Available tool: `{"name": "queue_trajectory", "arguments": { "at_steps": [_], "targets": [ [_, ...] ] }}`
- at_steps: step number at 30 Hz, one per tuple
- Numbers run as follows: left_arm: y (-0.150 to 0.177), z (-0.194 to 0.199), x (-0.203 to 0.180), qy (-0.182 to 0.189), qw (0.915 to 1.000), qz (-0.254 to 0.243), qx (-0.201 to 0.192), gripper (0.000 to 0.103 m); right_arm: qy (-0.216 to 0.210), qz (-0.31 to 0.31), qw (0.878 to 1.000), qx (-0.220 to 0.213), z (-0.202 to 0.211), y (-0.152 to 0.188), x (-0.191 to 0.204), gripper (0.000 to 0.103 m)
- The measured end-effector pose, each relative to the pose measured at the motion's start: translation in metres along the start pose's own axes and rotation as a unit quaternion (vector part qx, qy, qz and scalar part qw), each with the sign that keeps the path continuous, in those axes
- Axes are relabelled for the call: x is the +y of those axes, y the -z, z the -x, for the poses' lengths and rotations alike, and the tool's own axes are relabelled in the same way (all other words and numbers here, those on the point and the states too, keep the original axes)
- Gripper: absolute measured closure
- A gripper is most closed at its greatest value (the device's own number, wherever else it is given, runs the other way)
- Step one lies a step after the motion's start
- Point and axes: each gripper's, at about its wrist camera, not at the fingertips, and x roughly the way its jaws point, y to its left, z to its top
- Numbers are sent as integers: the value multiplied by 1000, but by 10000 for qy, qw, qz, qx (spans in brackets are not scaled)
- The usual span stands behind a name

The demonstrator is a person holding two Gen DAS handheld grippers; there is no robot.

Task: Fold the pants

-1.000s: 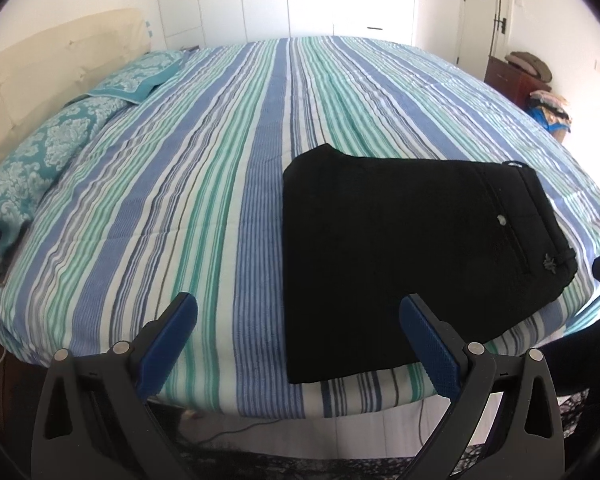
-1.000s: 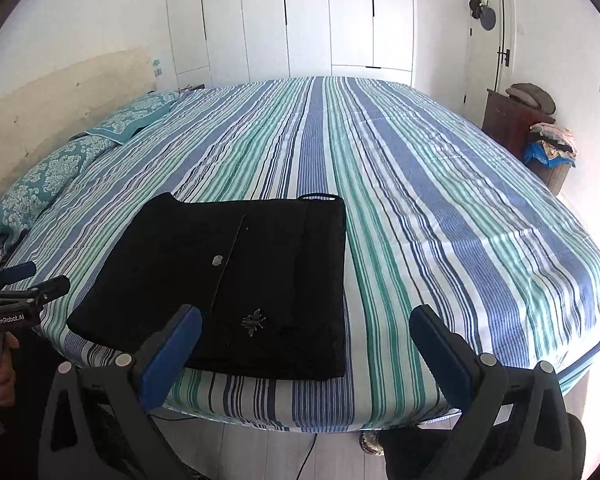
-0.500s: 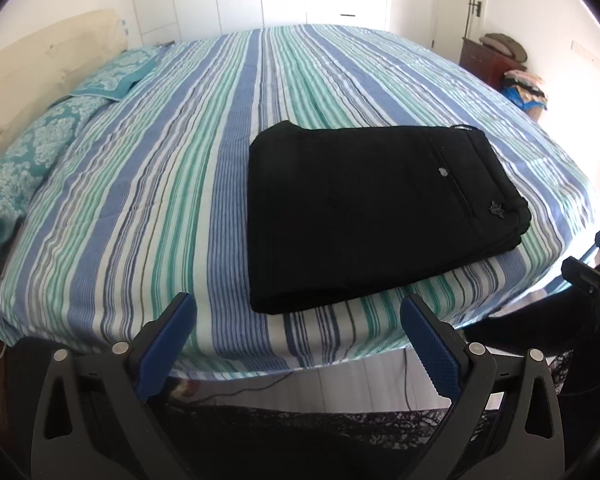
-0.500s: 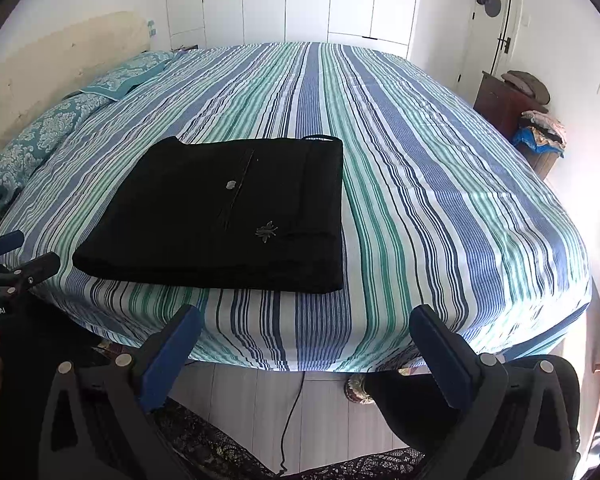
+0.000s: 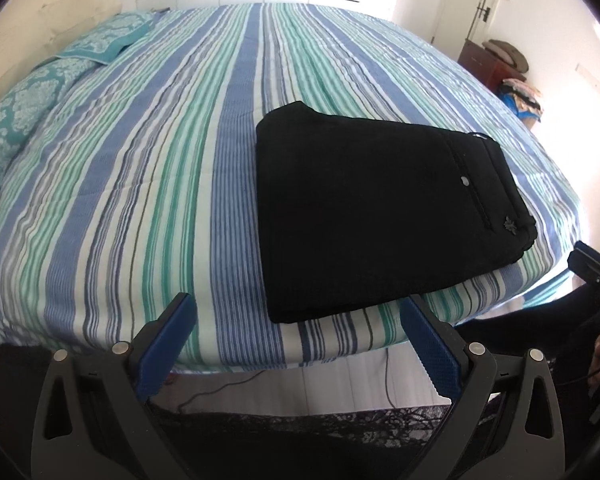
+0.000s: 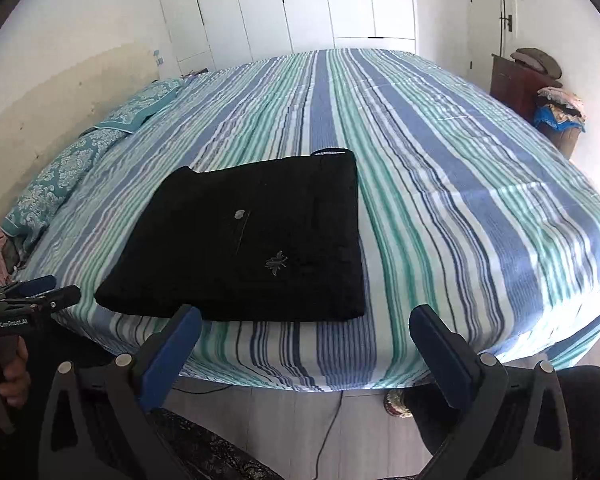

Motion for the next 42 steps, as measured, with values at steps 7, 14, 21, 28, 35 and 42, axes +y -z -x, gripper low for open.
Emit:
{"name": "queue_trajectory", "arguments": {
  "at_steps": [7, 14, 21, 28, 35, 42],
  "targets": [
    [-48, -81, 50, 726, 9937, 483, 705, 1, -1326, -1371, 9740, 1222, -98, -42, -94, 0],
    [-65, -122, 54, 1651, 9772, 797, 1069, 2, -3041, -1944, 9138, 1863, -148, -46, -112, 1],
    [-83, -120, 24, 1564, 9798, 452, 1159, 68, -2611, -1599, 9300, 2032, -165, -56, -94, 59],
    [-111, -59, 22, 1598, 9849, 341, 573, 85, -3073, -1433, 9306, 1376, -129, -89, -60, 69],
    [-137, -53, 70, 640, 9960, 589, 180, 64, -2626, -883, 9551, 1055, -149, -122, -1, 60],
    [-87, -2, 38, -1206, 9918, -30, -415, 20, -648, -190, 9951, 720, -107, -113, 16, 0]
  ]
}}
